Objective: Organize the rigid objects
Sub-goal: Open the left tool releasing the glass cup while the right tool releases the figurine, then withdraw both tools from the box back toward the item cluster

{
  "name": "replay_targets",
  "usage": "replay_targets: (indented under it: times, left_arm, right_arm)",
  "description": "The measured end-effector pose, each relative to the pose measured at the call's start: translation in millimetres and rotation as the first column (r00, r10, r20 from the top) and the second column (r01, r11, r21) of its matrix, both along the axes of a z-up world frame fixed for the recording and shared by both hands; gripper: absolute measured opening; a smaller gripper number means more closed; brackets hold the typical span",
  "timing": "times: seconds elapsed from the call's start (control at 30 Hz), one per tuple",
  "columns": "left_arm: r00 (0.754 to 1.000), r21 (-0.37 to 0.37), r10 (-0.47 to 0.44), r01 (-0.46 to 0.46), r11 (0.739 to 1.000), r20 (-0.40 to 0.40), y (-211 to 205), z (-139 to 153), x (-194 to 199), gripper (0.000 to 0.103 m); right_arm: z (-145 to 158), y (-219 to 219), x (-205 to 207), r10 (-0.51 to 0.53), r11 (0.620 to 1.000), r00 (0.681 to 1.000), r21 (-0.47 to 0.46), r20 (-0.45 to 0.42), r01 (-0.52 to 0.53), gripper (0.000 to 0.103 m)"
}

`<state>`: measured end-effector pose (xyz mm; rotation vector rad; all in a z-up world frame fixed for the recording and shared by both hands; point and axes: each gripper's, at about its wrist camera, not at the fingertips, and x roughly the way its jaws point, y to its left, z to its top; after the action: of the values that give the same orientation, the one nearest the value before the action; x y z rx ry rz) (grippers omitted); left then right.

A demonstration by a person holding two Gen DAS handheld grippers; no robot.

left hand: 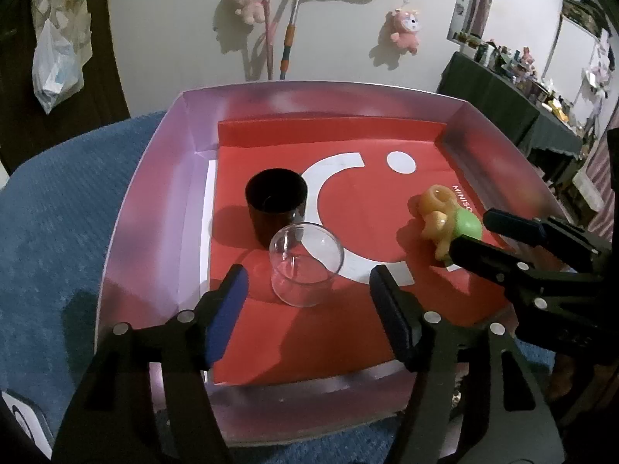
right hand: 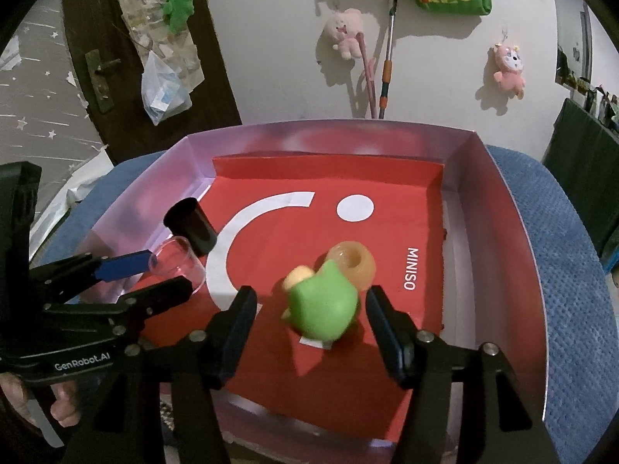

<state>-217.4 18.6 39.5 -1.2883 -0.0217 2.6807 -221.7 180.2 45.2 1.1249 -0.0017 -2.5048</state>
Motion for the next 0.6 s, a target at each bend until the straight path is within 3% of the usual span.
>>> replay_targets:
  times: [0.07,0.33,0.6]
  left_arm:
    - [1.0,-0.016,0.0,0.0,1.0,-0.012,2.4,2.3,3.1,0.067]
    - [0.997,-0.066,-0.009,0.005,0.998,-0.071,7.9,15.6,20.2,0.073]
    - [0.995,-0.046,0.016,-0.02,0.999,-0.098,0.6,25.3,35.7,0.073]
  right_arm:
    - [2.4,0.7,3.4,0.002,1.0,1.0,-0.006,-0.006,-0.002,0.07]
    - [15.3,4.8,16.4,0.009,0.999,0.999,-0.037,-0.033,-0.01,0.081]
    - [31.2,8.4,35.6,0.029,0.996,0.997,-0.081,-0.067,-0.034,0.092]
